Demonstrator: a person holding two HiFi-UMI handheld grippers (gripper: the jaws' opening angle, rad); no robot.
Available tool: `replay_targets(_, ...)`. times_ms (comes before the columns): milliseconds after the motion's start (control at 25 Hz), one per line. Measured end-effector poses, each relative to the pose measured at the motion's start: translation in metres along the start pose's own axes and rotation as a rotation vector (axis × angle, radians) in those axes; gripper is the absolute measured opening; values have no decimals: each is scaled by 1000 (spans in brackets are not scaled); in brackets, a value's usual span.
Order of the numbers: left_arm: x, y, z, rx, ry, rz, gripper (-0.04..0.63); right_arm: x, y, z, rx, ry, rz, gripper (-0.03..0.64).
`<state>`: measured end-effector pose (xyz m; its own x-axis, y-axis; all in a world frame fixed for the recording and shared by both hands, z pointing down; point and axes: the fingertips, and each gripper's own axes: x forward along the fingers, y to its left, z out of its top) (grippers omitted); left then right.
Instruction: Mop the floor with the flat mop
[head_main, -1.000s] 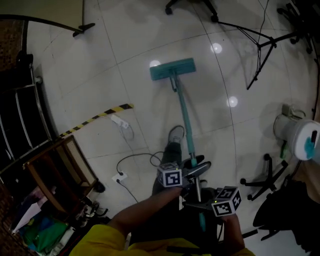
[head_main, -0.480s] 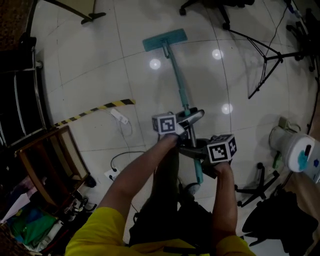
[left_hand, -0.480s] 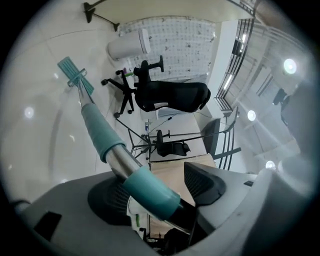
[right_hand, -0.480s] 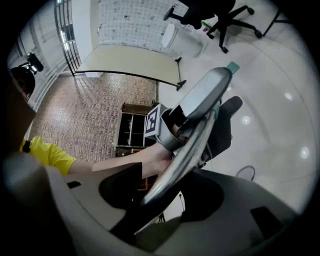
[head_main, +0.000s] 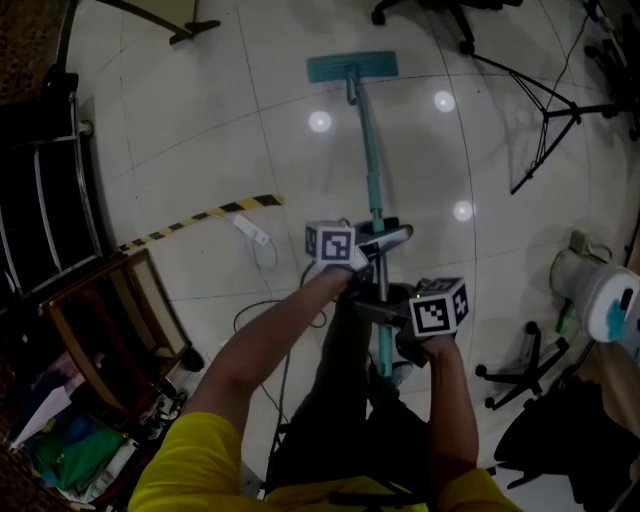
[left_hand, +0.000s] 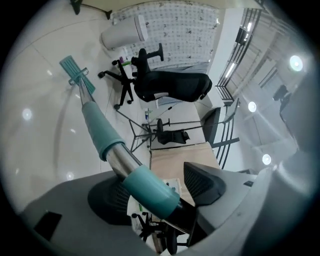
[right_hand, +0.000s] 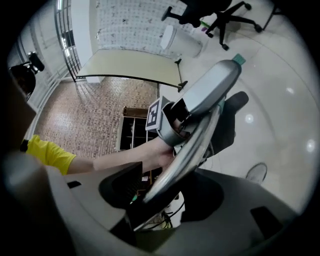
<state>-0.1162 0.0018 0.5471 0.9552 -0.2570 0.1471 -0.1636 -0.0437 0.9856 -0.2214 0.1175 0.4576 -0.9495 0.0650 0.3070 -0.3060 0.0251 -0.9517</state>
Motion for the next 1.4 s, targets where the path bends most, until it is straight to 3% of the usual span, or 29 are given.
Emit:
replay_targets(160,-24,-40,-144,-104,27,-6,313,-27,40,-132,99,5,-12,245)
replay_targets(280,-25,-56,-188,-136,2,-32,309,-41,47,-173,172,-54,-30,230)
replay_targets(360,-11,-54,-166,-124,-12,-52,308,-47,34,-158,170,-99,-6,229)
replay_targets(440,15,-38,-129,-76,24,-56,308,-53,12,-119,125,-121,-2,233)
replay_targets(600,71,12,-58,4,189,11,308,-63,-36,-25,28,-182,-46,246)
replay_targets(760,117,39,-2,48,311,25,294,-63,-75,49,15,-250,-73,242)
replay_targets(960,119,50,18,54,358,19,268,-44,-86,76,55,-283,-79,213)
replay_targets(1120,88,42,-31,48,397,28,263,-23,-66,26,86,-260,-51,210)
replay_targets(1400,11,5,-177,-63,377,9,234,2,-21,-133,140,-164,-34,210)
